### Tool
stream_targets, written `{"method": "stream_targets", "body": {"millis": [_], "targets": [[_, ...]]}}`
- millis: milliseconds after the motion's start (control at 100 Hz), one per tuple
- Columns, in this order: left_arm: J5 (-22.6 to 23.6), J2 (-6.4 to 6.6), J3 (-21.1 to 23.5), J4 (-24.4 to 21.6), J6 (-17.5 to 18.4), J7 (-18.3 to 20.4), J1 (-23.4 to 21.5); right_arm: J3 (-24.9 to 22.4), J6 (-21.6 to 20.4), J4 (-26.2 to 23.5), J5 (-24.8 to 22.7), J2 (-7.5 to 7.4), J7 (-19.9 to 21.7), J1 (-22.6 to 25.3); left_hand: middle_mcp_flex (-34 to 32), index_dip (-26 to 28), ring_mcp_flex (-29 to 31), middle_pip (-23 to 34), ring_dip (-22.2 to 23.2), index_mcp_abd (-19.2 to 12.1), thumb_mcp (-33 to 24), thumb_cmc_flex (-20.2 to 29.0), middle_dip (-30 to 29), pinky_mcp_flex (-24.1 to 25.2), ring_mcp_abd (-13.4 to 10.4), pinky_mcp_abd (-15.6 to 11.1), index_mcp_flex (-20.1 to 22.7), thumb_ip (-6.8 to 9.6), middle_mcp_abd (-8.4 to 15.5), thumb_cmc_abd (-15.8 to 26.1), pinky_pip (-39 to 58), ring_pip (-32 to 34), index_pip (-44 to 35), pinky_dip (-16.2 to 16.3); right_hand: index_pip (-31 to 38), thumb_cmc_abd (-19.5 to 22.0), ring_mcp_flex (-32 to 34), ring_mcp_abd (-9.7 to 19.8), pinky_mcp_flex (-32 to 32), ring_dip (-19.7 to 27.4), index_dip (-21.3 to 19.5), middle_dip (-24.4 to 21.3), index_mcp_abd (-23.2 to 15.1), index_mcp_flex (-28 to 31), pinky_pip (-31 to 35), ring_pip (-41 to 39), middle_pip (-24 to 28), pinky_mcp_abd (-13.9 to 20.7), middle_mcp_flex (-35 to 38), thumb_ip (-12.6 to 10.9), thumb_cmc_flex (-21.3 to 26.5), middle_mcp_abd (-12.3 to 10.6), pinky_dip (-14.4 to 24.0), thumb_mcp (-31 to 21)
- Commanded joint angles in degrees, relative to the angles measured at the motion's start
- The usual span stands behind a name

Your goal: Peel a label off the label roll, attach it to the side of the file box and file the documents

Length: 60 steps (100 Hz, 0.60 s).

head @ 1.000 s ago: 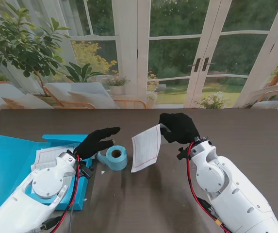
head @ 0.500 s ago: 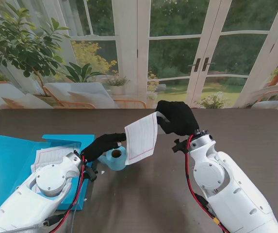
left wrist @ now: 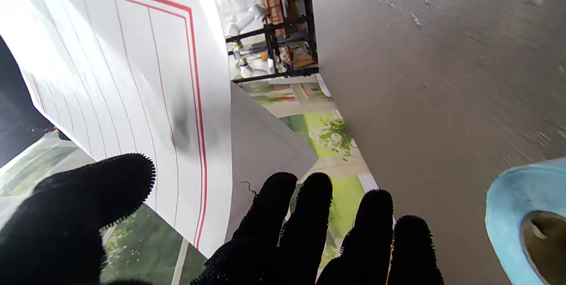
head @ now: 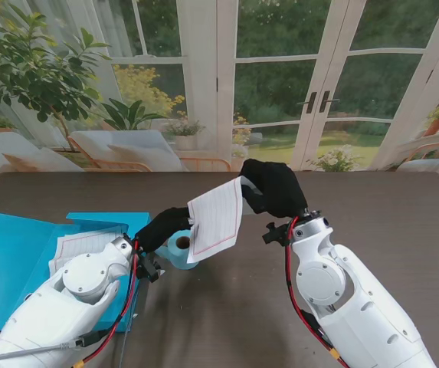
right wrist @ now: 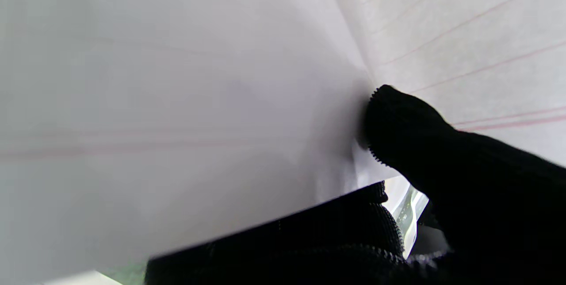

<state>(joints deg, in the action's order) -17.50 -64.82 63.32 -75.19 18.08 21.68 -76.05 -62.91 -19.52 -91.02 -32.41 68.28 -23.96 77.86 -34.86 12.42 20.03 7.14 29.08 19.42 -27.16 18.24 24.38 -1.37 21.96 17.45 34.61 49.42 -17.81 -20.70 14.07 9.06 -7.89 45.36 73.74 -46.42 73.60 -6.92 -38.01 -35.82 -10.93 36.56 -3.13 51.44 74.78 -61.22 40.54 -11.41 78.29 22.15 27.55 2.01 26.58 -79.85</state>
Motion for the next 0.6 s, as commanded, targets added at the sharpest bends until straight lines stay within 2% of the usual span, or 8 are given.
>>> {"method": "stream_targets", "body": {"millis": [0, 140, 290, 350, 380, 440, 500, 590], "targets": [[-0.3, -0.46, -0.2, 0.3, 0.4, 1.4, 0.3, 0.5, -0.2, 0.6, -0.1, 0.68, 0.1, 0.5, -2.1, 1.6, 1.6, 0.5, 2.9, 0.4, -0.7, -3.5, 2.4, -1.2, 0.9, 0.2, 1.7, -2.38, 0.2, -2.2, 1.9, 2.7, -1.7, 3.1, 2.2, -0.6, 1.4, 0.3, -15.2, -0.2, -0.8, 1.0, -0.7, -1.7, 1.0, 0.0, 1.4, 0.7, 2.1, 0.1, 2.1, 2.1, 0.5, -4.9], [-2.0, -0.62, -0.3, 0.8, 1.2, 2.1, 0.3, 0.9, -0.5, 1.3, -0.2, 0.96, -1.2, 0.5, -5.9, 4.7, 3.4, 2.9, 9.2, 0.7, -1.1, -2.6, 8.4, -3.1, 2.2, 1.3, 4.4, -2.00, -0.4, -3.1, 3.8, 9.9, -5.3, 8.8, 2.4, -0.6, 1.4, 0.3, -15.0, -0.1, -0.6, 1.0, -0.9, -1.8, 0.9, 0.2, 1.4, 0.8, 2.0, 0.2, 2.1, 2.1, 0.6, -4.9], [-3.9, -1.16, -0.8, 2.0, 3.4, 1.6, 0.6, 1.1, -1.1, 2.5, -0.4, 1.03, -1.6, 0.1, -12.5, 11.2, 7.0, 9.8, 16.0, -0.1, -0.3, 3.5, 21.3, -7.3, 3.3, 3.5, 7.0, 2.77, -0.5, -5.2, 9.1, 24.1, -17.5, 18.6, 2.5, -0.5, 1.4, 0.1, -14.6, 0.1, -0.5, 0.9, -1.2, -2.0, 0.6, 0.5, 1.4, 0.8, 1.8, 0.2, 2.0, 2.2, 0.6, -4.9], [-4.8, -1.43, -1.2, 2.5, 4.3, 1.3, 0.8, 1.2, -1.2, 2.9, -0.4, 1.05, -1.7, 0.0, -15.4, 14.3, 9.4, 13.9, 18.1, -0.3, -0.5, 5.9, 26.4, -7.0, 4.2, 4.2, 7.3, 4.90, -0.3, -6.1, 17.7, 30.5, -25.8, 22.7, 2.6, -0.6, 1.4, -0.2, -14.6, 0.1, -0.4, 0.9, -1.1, -2.0, 0.6, 0.6, 1.4, 0.8, 1.7, 0.1, 2.1, 2.2, 0.6, -5.0], [-5.4, -1.57, -1.3, 2.7, 4.6, 1.3, 1.0, 1.3, -1.2, 3.1, -0.4, 1.07, -1.7, 0.0, -16.7, 14.8, 10.7, 15.6, 18.6, -0.4, -0.4, 7.5, 28.8, -5.7, 4.5, 4.4, 7.5, 6.56, 0.0, -6.5, 25.7, 33.1, -29.6, 21.3, 2.6, -0.6, 1.4, 0.1, -14.5, 0.1, -0.4, 0.9, -1.1, -2.0, 0.6, 0.7, 1.4, 0.8, 1.7, 0.2, 2.1, 2.2, 0.6, -4.9], [-6.3, -1.85, -1.7, 3.2, 5.4, 1.1, 1.2, 1.4, -1.3, 3.5, -0.6, 1.10, -2.0, -0.1, -18.7, 16.7, 13.2, 19.9, 19.9, -0.8, -0.9, 10.1, 32.0, -3.3, 4.8, 4.5, 7.5, 9.34, 0.7, -7.4, 42.3, 37.7, -36.5, 13.6, 2.7, -0.5, 1.4, 0.1, -14.4, 0.2, -0.4, 0.8, -1.1, -2.0, 0.5, 0.8, 1.4, 0.8, 1.6, 0.2, 2.2, 2.2, 0.6, -4.9], [-6.3, -2.16, -2.1, 3.6, 6.4, 0.1, 1.5, 1.5, -1.3, 3.8, -0.7, 1.12, -2.2, -0.2, -21.7, 15.2, 16.8, 24.5, 20.8, -2.1, -5.1, 12.5, 34.1, -4.6, 5.0, 5.6, 7.9, 13.73, 1.5, -10.5, 51.8, 42.1, -45.0, 7.8, 2.7, -0.5, 1.4, -0.2, -14.2, 0.2, -0.3, 0.8, -1.1, -2.1, 0.4, 0.9, 1.4, 0.8, 1.5, 0.2, 2.1, 2.3, 0.6, -4.9], [-6.5, -2.65, -2.8, 4.7, 8.1, -1.5, 2.0, 1.6, -1.3, 4.2, -0.8, 1.16, -2.4, -0.3, -27.1, 12.9, 22.2, 27.9, 21.2, -4.3, -11.4, 16.3, 44.9, -8.8, 4.7, 7.6, 8.6, 15.14, 3.1, -14.9, 58.6, 47.0, -56.5, 4.3, 2.8, -0.5, 1.4, -0.2, -14.1, 0.3, -0.3, 0.8, -1.2, -2.1, 0.4, 1.1, 1.4, 0.8, 1.4, 0.2, 2.1, 2.2, 0.6, -4.8]]}}
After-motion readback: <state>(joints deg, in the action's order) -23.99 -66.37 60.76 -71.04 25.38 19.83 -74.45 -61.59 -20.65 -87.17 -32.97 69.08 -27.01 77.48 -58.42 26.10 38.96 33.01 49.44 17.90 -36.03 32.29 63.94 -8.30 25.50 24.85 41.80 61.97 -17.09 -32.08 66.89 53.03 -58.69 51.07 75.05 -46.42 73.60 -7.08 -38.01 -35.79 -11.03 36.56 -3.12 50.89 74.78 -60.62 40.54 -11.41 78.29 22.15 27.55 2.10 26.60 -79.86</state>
